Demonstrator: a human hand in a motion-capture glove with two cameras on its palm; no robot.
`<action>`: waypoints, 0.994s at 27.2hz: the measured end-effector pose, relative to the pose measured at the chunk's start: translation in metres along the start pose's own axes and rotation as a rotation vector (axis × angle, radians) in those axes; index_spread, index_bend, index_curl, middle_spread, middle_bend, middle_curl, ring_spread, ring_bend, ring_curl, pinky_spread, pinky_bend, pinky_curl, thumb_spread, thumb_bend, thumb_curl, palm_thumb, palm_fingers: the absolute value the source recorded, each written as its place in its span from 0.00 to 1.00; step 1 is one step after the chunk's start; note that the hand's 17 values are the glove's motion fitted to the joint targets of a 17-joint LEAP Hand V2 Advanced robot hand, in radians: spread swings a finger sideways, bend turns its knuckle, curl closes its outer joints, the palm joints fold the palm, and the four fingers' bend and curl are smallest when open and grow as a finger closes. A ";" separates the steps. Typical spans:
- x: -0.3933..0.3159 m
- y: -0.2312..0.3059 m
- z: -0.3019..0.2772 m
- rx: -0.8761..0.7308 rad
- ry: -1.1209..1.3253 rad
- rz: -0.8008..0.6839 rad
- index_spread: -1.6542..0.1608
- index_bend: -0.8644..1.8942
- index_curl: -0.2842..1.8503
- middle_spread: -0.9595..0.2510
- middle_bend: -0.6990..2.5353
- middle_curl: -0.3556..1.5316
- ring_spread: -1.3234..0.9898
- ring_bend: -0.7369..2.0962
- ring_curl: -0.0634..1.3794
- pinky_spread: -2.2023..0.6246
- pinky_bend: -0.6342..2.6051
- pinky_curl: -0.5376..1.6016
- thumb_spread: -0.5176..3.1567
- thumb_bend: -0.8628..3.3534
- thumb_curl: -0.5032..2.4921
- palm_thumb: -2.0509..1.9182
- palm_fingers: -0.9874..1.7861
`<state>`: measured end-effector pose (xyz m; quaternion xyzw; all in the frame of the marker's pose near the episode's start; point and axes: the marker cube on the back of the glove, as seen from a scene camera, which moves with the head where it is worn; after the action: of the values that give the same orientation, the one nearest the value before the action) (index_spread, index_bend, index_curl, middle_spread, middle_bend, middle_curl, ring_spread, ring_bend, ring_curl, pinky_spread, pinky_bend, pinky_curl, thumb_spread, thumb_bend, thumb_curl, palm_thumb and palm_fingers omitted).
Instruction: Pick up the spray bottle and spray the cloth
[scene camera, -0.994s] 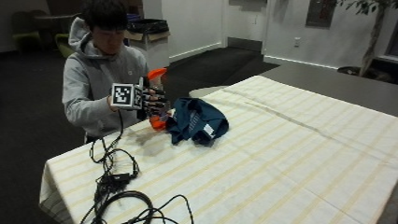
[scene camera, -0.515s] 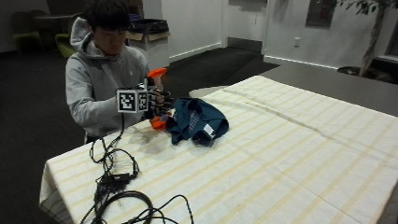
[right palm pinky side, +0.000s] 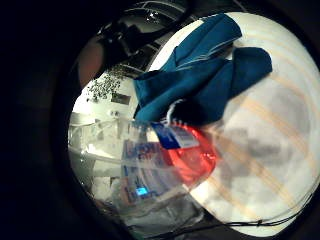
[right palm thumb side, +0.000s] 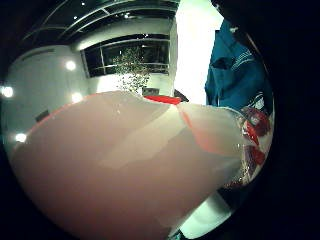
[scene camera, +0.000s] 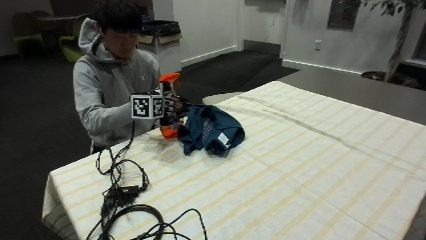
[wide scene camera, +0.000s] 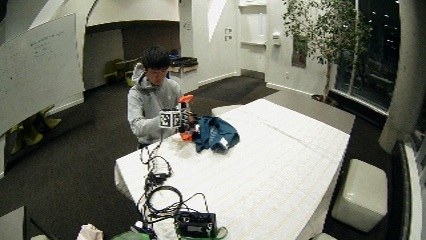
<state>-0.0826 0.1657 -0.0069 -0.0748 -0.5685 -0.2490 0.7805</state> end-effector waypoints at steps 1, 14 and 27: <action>-0.001 -0.001 0.001 0.001 -0.008 -0.005 0.80 0.37 0.22 0.80 0.33 0.38 0.60 0.42 0.25 0.85 0.36 0.40 0.37 0.20 0.28 0.68 0.55; -0.017 -0.013 0.006 -0.067 -0.128 -0.106 0.79 0.39 0.28 0.74 0.32 0.39 0.53 0.44 0.28 0.77 0.31 0.40 0.32 0.22 0.33 0.76 0.77; -0.020 -0.020 0.014 -0.179 -0.094 -0.091 0.79 0.43 0.34 0.69 0.36 0.42 0.50 0.44 0.31 0.73 0.29 0.41 0.27 0.20 0.36 0.77 0.84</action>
<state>-0.1082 0.1602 -0.0234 -0.1299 -0.5827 -0.3304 0.7310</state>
